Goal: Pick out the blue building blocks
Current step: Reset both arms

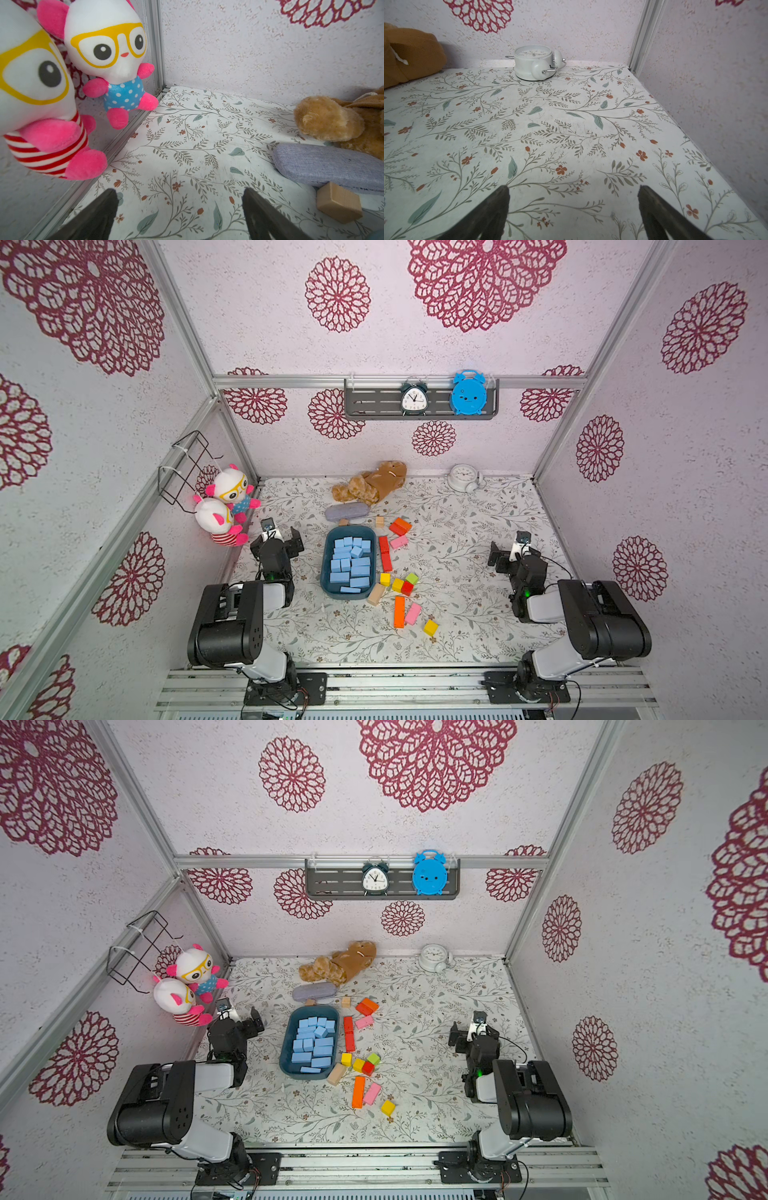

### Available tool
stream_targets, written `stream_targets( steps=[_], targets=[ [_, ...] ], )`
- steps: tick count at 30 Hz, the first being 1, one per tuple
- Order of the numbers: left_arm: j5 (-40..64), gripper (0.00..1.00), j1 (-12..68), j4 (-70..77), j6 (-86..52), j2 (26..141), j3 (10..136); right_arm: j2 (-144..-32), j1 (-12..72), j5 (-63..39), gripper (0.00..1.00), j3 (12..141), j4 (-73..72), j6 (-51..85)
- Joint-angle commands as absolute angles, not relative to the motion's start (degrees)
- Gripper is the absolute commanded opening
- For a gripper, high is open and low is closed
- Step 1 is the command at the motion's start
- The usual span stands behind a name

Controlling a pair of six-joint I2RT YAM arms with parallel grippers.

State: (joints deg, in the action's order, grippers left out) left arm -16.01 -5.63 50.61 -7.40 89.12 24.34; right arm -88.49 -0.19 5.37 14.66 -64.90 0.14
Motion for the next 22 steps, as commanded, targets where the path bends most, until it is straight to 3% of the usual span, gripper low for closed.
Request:
stream_targets(
  steps=[1,22],
  targets=[
    [-15.7,0.97,-6.0,50.3,-8.0,88.8,24.0,-87.7,-0.2,5.7,0.99,15.1,-67.2,1.1],
    [-13.9,0.97,-6.7,50.1,-8.4,88.9,24.1,-87.8,-0.2,5.7,0.99,15.1,-67.2,1.1]
  ],
)
